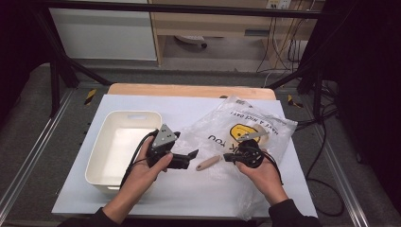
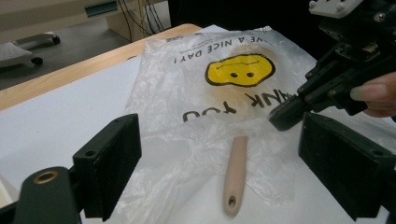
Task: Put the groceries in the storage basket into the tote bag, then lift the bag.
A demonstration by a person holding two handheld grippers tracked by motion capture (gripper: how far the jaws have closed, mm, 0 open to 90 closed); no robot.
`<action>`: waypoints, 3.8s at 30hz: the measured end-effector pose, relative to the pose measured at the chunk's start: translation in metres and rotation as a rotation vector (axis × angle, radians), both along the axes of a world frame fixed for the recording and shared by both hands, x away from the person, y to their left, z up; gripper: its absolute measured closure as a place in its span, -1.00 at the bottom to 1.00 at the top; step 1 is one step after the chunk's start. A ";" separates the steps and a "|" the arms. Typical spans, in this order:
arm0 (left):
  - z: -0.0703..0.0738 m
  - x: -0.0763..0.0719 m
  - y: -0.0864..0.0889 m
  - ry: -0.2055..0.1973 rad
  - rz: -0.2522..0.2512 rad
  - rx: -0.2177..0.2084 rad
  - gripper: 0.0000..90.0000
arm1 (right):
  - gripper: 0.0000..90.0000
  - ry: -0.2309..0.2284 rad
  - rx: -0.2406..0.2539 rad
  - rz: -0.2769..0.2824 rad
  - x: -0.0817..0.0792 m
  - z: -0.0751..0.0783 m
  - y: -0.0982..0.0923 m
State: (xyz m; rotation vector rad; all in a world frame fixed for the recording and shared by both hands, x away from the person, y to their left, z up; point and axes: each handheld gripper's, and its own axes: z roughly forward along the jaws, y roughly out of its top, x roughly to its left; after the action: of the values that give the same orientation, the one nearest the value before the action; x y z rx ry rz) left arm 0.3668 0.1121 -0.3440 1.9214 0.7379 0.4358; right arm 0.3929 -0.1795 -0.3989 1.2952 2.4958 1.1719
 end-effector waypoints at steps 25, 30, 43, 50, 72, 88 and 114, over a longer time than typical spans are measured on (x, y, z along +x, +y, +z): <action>0.001 0.023 0.012 0.040 0.049 0.014 -0.78 | 0.87 -0.017 -0.017 -0.016 -0.006 -0.015 0.000; -0.002 0.025 0.011 0.048 0.054 0.014 -0.79 | 0.73 -0.033 -0.014 -0.015 -0.009 -0.013 -0.001; -0.010 0.037 0.008 0.064 0.086 0.037 -0.77 | 0.54 -0.066 -0.011 -0.018 -0.016 -0.009 -0.004; -0.010 0.037 0.010 0.065 0.099 0.040 -0.77 | 0.23 -0.078 -0.002 -0.044 -0.019 -0.005 -0.006; -0.010 0.025 -0.005 0.064 0.062 0.029 -0.79 | -0.70 -0.200 -0.112 -0.226 -0.058 0.011 -0.040; -0.012 0.027 -0.002 0.058 0.088 0.050 -0.80 | -0.88 -0.160 -0.158 -0.366 -0.084 -0.015 -0.067; -0.014 0.026 0.004 0.048 0.097 0.053 -0.81 | -0.84 -0.022 -0.233 -0.351 -0.089 -0.052 -0.060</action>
State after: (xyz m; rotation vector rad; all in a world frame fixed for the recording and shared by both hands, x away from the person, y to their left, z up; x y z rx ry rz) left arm 0.3930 0.1158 -0.3578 1.9573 0.8611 0.4743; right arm 0.3037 -0.2399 -0.4509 1.5558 2.1863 0.7881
